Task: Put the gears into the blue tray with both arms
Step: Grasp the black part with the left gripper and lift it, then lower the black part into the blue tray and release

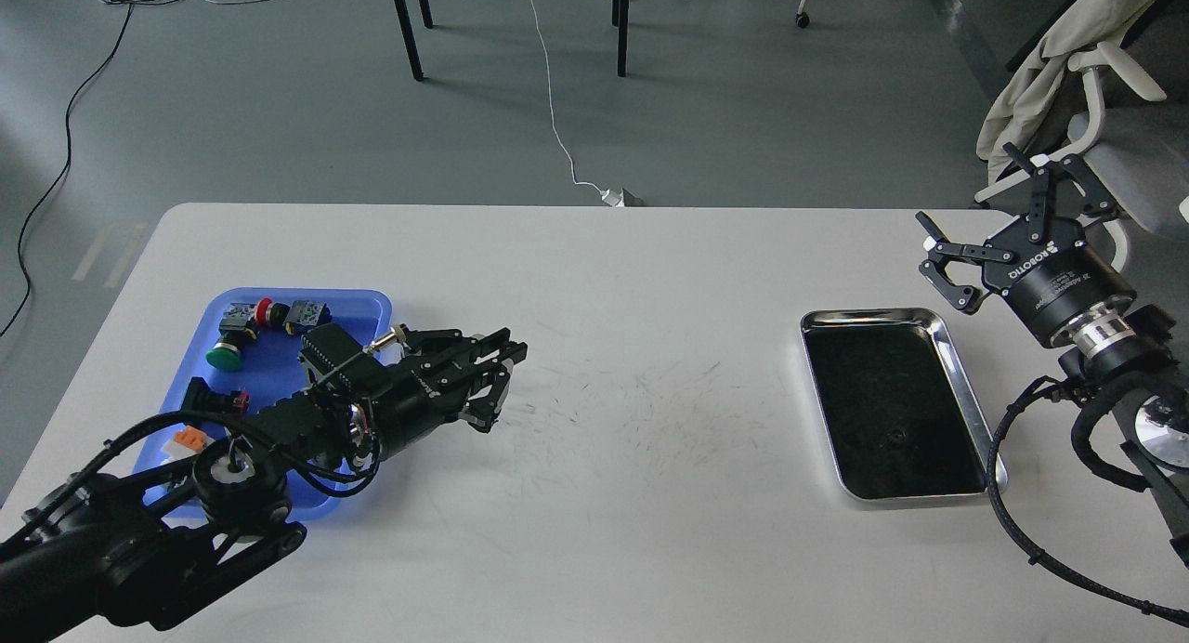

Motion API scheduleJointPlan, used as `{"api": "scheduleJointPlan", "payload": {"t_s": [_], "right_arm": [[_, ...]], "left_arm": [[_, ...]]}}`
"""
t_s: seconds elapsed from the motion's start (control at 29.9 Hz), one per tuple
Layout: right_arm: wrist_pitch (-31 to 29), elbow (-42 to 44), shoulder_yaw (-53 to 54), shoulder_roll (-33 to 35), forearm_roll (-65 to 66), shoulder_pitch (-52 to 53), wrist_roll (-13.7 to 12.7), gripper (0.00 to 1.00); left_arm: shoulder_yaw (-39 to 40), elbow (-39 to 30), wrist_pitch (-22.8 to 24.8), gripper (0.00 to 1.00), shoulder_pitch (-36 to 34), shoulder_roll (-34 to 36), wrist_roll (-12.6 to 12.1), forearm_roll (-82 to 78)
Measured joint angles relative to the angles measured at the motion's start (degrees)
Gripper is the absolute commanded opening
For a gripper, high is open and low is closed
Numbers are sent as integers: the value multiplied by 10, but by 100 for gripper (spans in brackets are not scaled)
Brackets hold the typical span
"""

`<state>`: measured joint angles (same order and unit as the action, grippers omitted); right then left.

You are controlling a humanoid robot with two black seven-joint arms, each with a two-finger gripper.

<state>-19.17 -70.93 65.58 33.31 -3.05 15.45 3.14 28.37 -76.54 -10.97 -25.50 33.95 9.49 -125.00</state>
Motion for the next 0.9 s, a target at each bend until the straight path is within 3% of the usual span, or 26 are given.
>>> {"api": "scheduleJointPlan", "payload": {"t_s": [0.33,0.9], "right_arm": [[0,-1,0,4,0,0,-1,96],[0,-1,-4,7,0,-1,-1,96]], "left_arm": [[11,-11,-61,6,55,164,27,107],[9,128,-71,7,95,125,52,188]]}}
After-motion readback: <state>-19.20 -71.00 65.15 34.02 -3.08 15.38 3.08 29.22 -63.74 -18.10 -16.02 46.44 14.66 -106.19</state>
